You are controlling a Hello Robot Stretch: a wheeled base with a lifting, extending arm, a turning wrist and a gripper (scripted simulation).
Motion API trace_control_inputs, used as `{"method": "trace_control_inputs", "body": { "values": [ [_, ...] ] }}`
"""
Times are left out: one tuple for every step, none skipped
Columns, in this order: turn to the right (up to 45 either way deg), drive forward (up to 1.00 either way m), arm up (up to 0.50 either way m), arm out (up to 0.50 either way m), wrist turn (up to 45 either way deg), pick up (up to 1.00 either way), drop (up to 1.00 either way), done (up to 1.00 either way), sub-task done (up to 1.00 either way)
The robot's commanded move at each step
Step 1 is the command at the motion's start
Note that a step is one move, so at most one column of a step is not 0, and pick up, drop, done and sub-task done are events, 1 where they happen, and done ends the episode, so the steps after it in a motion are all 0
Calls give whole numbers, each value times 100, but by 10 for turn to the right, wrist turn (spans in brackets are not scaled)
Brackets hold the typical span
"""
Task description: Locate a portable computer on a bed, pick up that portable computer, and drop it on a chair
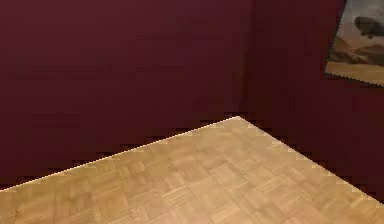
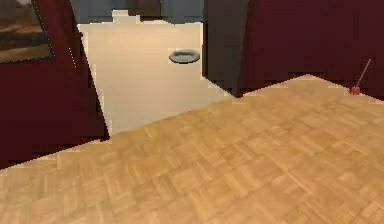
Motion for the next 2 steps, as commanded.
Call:
{"method": "trace_control_inputs", "body": {
  "values": [
    [450, 0, 0, 0, 0, 0, 0, 0, 0],
    [360, 0, 0, 0, 0, 0, 0, 0, 0]
  ]
}}
